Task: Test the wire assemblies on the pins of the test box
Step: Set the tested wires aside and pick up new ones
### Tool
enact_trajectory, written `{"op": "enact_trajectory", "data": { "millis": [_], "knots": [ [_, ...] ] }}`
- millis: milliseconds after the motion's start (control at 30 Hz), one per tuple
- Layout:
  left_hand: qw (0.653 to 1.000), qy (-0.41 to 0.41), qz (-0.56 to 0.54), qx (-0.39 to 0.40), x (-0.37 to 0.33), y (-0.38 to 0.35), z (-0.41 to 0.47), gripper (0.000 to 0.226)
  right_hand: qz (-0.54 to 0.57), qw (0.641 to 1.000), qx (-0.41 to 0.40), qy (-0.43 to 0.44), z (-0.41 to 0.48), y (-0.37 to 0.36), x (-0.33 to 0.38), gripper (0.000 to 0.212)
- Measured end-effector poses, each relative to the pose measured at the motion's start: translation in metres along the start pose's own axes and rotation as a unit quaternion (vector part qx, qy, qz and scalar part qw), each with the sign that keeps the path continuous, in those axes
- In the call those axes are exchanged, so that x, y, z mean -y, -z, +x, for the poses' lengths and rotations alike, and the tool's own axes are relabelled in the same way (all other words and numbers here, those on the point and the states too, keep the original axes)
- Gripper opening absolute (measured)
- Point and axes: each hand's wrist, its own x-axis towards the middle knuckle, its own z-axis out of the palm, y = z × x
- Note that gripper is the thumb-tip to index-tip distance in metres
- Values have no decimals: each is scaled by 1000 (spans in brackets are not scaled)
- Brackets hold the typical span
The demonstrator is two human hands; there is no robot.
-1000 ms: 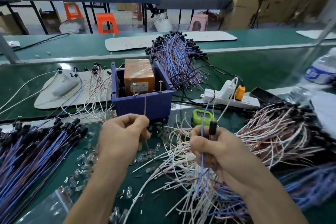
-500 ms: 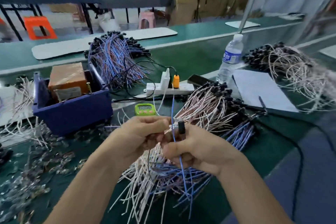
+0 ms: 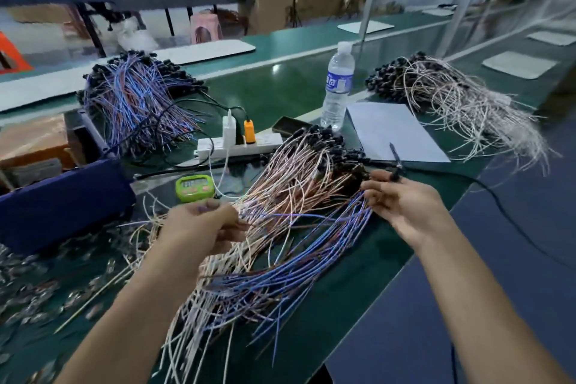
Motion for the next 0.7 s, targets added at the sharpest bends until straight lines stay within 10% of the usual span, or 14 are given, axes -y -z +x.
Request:
{"op": "enact_trajectory", "data": {
  "millis": [133, 367, 467, 600, 700],
  "knots": [
    [990, -19, 140, -10, 14, 22, -15, 10, -186, 976, -83, 76, 24, 12, -6, 17],
    [892, -97, 440, -36, 3, 25, -41, 31, -521, 814, -165, 196, 29, 4, -8, 25],
    [882, -123, 444, -101, -4, 25, -46, 30, -548, 789, -167, 223, 24, -7, -9, 35],
    [903, -144, 369, -165, -5, 31, -43, 24, -658, 661, -243, 265, 11, -25, -12, 64],
    [910, -137, 350, -174, -7, 35, -36, 20, -610, 717, -154, 302, -3, -52, -17, 41]
  ]
}}
